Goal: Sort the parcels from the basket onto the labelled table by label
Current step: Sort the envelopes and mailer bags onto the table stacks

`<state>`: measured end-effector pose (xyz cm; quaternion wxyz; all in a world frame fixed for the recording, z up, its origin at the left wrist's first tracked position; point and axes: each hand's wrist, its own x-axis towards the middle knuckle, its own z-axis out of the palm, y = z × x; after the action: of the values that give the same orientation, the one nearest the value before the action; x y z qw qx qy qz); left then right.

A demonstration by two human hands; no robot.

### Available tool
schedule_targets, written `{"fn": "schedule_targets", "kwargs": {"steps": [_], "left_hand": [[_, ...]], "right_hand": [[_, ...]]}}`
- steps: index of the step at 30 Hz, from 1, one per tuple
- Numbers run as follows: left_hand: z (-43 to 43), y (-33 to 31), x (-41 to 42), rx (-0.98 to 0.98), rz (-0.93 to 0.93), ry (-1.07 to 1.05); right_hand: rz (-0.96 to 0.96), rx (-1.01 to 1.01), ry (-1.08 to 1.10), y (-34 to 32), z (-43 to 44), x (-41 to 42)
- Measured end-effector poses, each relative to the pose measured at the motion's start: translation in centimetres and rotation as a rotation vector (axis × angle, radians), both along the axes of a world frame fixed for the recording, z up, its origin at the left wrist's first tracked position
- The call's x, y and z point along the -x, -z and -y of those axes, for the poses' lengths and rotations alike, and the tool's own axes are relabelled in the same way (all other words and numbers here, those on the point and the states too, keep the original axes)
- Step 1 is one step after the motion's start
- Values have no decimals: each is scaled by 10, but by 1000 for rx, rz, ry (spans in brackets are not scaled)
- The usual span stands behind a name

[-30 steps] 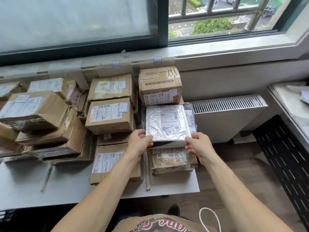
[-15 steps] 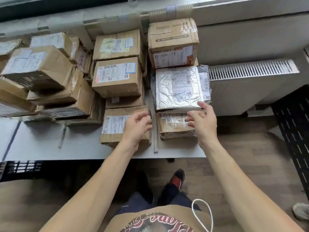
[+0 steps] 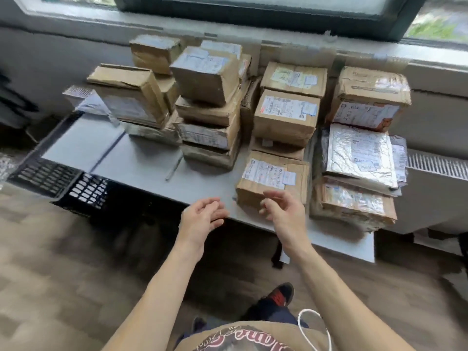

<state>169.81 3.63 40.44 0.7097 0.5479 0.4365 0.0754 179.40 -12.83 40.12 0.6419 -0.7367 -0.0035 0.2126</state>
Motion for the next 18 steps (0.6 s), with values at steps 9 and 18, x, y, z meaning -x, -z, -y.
{"fn": "schedule_targets", "kwargs": {"steps": [9, 18], "left_hand": [[-111, 15, 190, 163, 60, -518], [-195, 29, 312, 178, 84, -845]], "right_hand": [[-144, 58, -256, 11, -143, 182], [-189, 82, -591, 22, -273, 278]]}}
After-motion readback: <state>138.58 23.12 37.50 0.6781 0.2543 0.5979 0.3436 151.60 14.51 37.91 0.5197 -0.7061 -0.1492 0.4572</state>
